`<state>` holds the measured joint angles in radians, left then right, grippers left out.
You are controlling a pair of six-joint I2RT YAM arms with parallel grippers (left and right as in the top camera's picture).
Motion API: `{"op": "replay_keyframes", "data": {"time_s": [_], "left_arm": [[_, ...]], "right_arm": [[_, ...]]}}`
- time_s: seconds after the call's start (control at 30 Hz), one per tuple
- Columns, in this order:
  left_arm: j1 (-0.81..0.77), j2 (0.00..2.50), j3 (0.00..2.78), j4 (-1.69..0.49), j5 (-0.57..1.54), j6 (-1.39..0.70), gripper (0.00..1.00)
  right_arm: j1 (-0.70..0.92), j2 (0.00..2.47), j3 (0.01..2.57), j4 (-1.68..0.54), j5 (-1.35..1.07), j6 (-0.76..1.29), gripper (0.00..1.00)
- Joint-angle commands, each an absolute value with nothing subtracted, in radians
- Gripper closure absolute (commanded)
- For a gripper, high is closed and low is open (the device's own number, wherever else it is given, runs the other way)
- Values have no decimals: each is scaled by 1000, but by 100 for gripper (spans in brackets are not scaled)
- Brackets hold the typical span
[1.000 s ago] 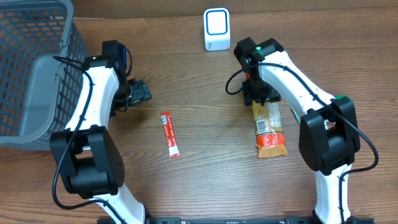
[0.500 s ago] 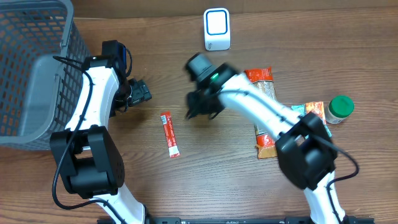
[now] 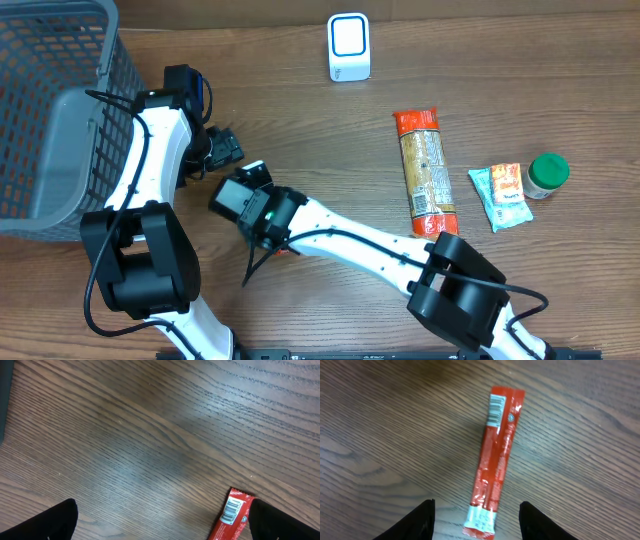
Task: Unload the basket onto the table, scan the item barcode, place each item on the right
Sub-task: 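Release the spaghetti packet and move the right gripper left to the red sticks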
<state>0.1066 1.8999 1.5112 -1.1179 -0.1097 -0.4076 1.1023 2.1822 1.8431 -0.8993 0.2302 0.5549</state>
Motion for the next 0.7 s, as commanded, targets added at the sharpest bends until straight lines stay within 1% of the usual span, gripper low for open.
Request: {"op": "replay_keyframes", "data": {"time_s": [0.0,0.33,0.4,0.53,0.67], "left_arm": [[104,1883,1513,-1118,-114,-381,0],[104,1883,1513,-1117,-115,-381,0],[104,1883,1513,-1117,-114,-381,0],[104,1883,1513,-1117,-115,-381,0],[104,1883,1513,-1117,-115,-381,0]], "right_arm": [[1105,2158,1851,-885,299,607,46],[1105,2261,1851,-864,287,633,47],[1105,2286,1851,-870,286,633,51],[1103,2307,1851,-894,263,664,55],[1102,2307,1851,-899,233,688,56]]}}
